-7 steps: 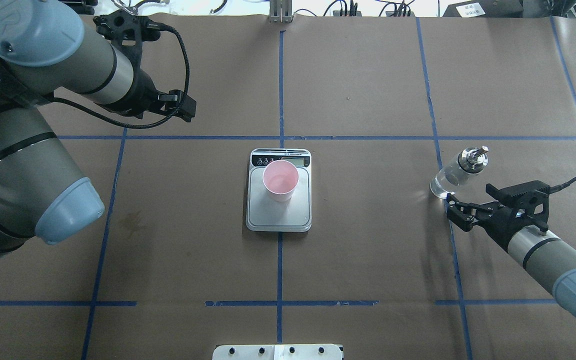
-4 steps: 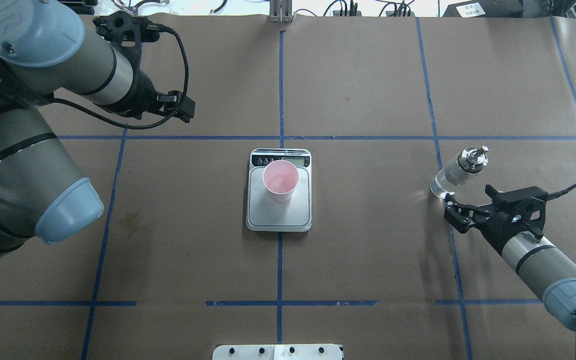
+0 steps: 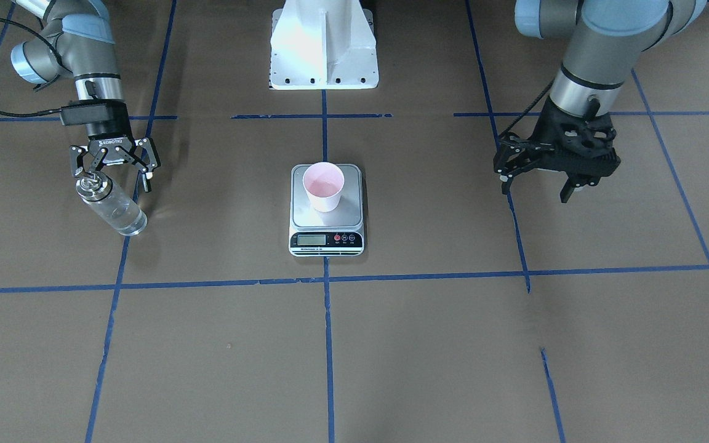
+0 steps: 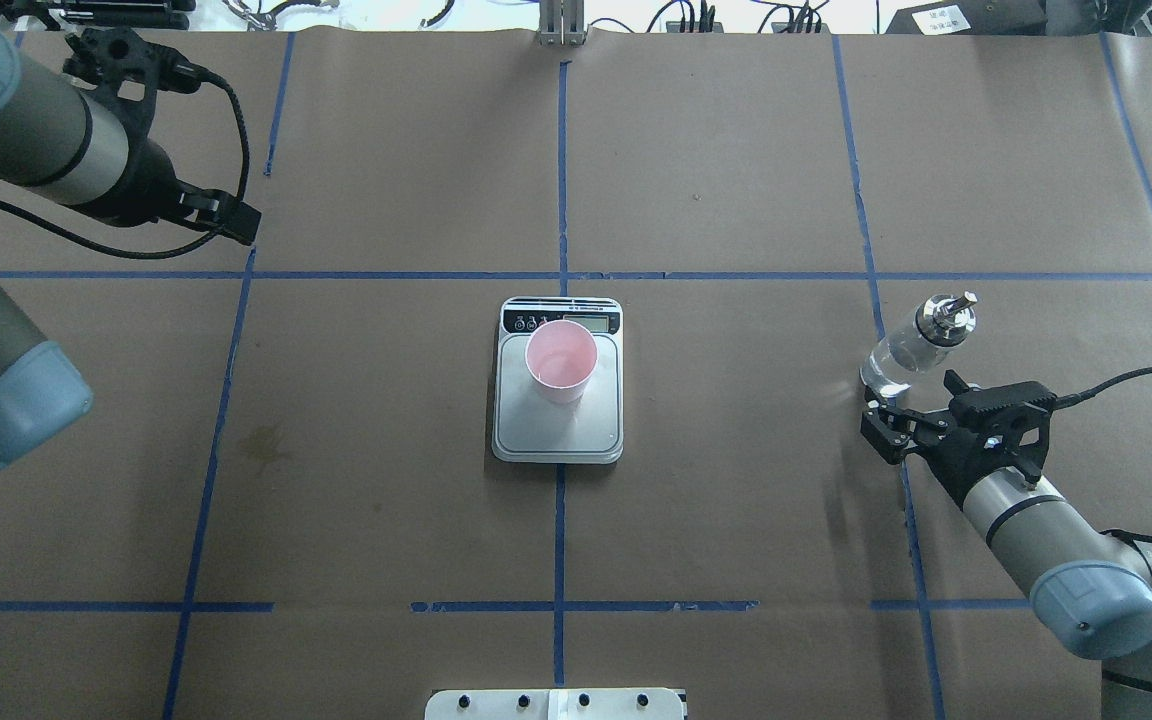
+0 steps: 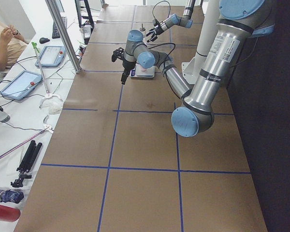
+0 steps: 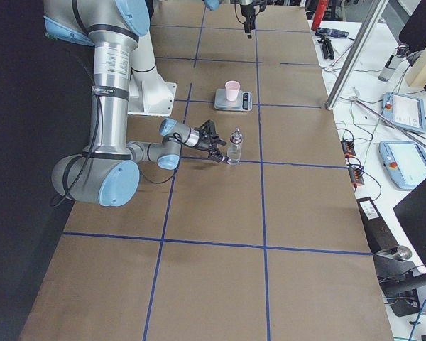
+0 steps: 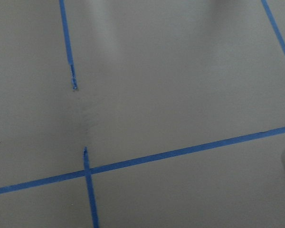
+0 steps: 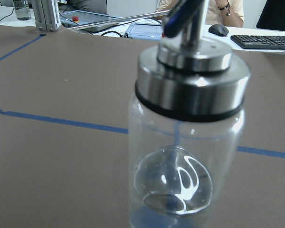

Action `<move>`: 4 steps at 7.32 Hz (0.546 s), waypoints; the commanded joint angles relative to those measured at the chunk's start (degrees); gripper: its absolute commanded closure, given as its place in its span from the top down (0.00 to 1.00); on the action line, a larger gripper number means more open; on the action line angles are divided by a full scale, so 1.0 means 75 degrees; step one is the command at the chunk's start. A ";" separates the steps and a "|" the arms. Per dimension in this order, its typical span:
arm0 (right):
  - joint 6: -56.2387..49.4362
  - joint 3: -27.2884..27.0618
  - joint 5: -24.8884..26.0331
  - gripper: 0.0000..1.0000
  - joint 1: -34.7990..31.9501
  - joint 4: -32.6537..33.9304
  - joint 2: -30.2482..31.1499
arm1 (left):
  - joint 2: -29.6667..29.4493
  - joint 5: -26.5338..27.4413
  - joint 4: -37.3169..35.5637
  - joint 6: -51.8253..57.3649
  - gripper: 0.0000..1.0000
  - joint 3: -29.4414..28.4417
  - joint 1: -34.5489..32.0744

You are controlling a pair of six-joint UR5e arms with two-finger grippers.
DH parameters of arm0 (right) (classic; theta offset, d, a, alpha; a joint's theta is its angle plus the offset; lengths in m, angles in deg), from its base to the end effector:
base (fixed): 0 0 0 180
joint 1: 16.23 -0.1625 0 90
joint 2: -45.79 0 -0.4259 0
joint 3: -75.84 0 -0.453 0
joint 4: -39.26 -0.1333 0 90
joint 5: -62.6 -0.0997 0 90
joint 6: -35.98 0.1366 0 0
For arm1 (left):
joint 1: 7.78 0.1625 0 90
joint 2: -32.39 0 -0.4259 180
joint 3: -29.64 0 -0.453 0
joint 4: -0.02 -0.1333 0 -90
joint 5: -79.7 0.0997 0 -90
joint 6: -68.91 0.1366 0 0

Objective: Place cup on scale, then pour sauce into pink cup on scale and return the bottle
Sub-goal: 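Grasp the glass sauce bottle with the right gripper and lift it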

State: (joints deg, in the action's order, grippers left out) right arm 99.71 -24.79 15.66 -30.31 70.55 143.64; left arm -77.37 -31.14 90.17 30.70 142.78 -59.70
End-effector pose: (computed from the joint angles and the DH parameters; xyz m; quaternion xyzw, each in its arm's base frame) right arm -0.4586 -0.3486 0.5225 0.4601 -0.3376 0.1017 0.8149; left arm 0.3255 -0.5527 0.2802 0.1799 0.3552 0.0653 0.9150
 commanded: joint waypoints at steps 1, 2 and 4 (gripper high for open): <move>0.0011 0.0046 0.0001 0.99 -0.0021 -0.0023 -0.0028 | 0.0466 0.0023 0.0004 0.0723 0.99 0.0080 -0.0319; 0.0011 0.0046 0.0001 0.99 -0.0114 -0.0035 -0.0039 | 0.0479 0.0035 0.0004 0.0783 0.99 0.0068 -0.0320; 0.0092 0.0058 0.0059 0.99 -0.0313 -0.0035 -0.0051 | 0.0479 0.0035 0.0004 0.0760 0.99 0.0068 -0.0320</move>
State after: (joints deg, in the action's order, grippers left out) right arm 99.93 -24.43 15.84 -31.68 70.31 143.34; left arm -73.87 -30.89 90.20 36.27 143.32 -62.04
